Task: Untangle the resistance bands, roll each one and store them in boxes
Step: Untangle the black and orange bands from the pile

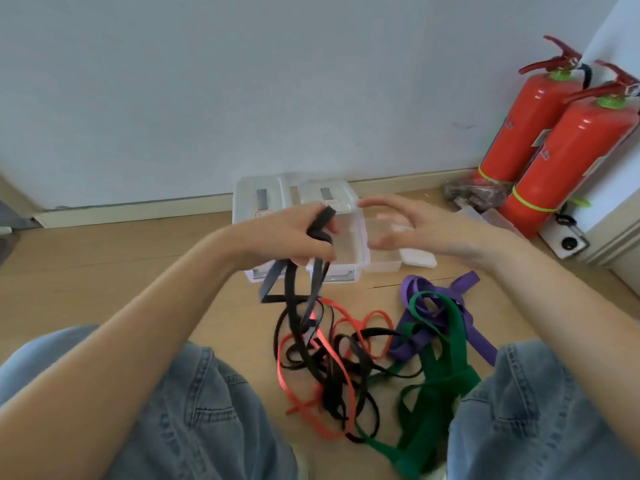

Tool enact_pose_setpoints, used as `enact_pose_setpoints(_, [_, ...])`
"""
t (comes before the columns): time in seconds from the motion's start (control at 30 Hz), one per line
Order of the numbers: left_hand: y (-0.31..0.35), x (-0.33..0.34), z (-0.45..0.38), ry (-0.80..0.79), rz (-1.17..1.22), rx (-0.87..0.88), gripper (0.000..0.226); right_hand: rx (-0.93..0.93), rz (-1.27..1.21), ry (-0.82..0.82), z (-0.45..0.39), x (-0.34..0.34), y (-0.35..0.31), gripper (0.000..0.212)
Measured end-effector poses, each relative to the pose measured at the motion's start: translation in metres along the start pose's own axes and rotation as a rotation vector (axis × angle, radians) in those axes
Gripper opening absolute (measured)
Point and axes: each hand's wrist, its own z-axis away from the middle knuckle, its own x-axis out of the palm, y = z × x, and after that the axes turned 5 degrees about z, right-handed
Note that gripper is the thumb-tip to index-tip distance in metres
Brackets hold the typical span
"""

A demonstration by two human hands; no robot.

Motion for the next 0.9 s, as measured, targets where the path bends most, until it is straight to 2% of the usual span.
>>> enact_pose_setpoints(0.07, [0.003,0.017,-0.012,0.015,0.025,0.023,0.014,-0.044,-0.037,-0.109,-0.006,0.019,-0.006,0.074])
enact_pose_setpoints(0.1, [0.004,0.018,-0.015,0.032,0.043,0.036,0.012,-0.04,-0.077,-0.108,-0.008,0.023,-0.006,0.07])
enact_pose_setpoints(0.17, [0.0,0.008,-0.014,0.082,0.048,0.022,0.01,-0.043,-0.102,-0.025,-0.01,0.02,-0.006,0.044])
enact_pose_setpoints(0.23, [-0.011,0.002,-0.014,0.104,0.028,-0.007,0.015,-0.078,0.004,-0.003,-0.011,0.016,-0.007,0.016])
enact_pose_setpoints(0.3, [-0.026,0.008,-0.019,0.09,-0.021,-0.007,0.015,-0.132,-0.042,0.025,-0.013,0.018,-0.007,0.006])
enact_pose_setpoints(0.37, [-0.048,0.02,-0.024,0.007,-0.095,-0.072,0.014,-0.181,-0.418,0.148,-0.014,0.017,-0.011,0.014])
enact_pose_setpoints(0.43, [-0.07,0.034,-0.025,-0.155,-0.191,-0.196,0.002,-0.241,-0.86,0.274,-0.013,0.005,-0.011,0.024])
enact_pose_setpoints(0.47, [-0.077,0.039,-0.025,-0.21,-0.238,-0.247,0.008,-0.25,-0.938,0.333,-0.012,-0.003,-0.008,0.024])
enact_pose_setpoints(0.5, [-0.08,0.039,-0.025,-0.221,-0.29,-0.267,0.017,-0.225,-0.868,0.391,-0.011,-0.009,-0.003,0.019])
enact_pose_setpoints(0.53, [-0.077,0.034,-0.024,-0.169,-0.326,-0.275,0.024,-0.158,-0.655,0.419,-0.01,-0.012,0.003,0.011])
enact_pose_setpoints(0.57, [-0.067,0.028,-0.023,-0.076,-0.323,-0.258,0.029,-0.053,-0.336,0.39,-0.009,-0.013,0.009,0.006])
enact_pose_setpoints(0.6, [-0.056,0.017,-0.02,0.038,-0.227,-0.209,0.03,0.079,0.009,0.29,-0.008,-0.012,0.016,0.011])
enact_pose_setpoints(0.63, [-0.042,0.004,-0.015,0.143,-0.016,-0.147,0.029,0.203,0.302,0.134,-0.007,-0.01,0.023,0.017])
enact_pose_setpoints(0.7, [-0.014,-0.019,-0.001,0.224,0.463,0.012,0.026,0.345,0.628,-0.166,-0.005,-0.002,0.031,0.028])
enact_pose_setpoints(0.73, [-0.005,-0.026,0.004,0.198,0.52,0.065,0.023,0.362,0.637,-0.22,-0.004,0.001,0.031,0.035])
enact_pose_setpoints(0.77, [0.0,-0.025,0.007,0.147,0.458,0.076,0.02,0.339,0.576,-0.212,-0.003,0.003,0.031,0.044])
enact_pose_setpoints(0.83, [0.003,-0.011,0.005,0.053,0.193,0.03,0.014,0.182,0.379,-0.171,-0.005,0.009,0.026,0.076])
enact_pose_setpoints(0.87, [0.003,-0.002,0.0,0.033,0.078,0.011,0.014,0.103,0.241,-0.154,-0.006,0.013,0.021,0.084])
enact_pose_setpoints(0.9, [0.002,0.006,-0.005,0.023,-0.003,0.001,0.015,0.034,0.087,-0.151,-0.008,0.018,0.016,0.08])
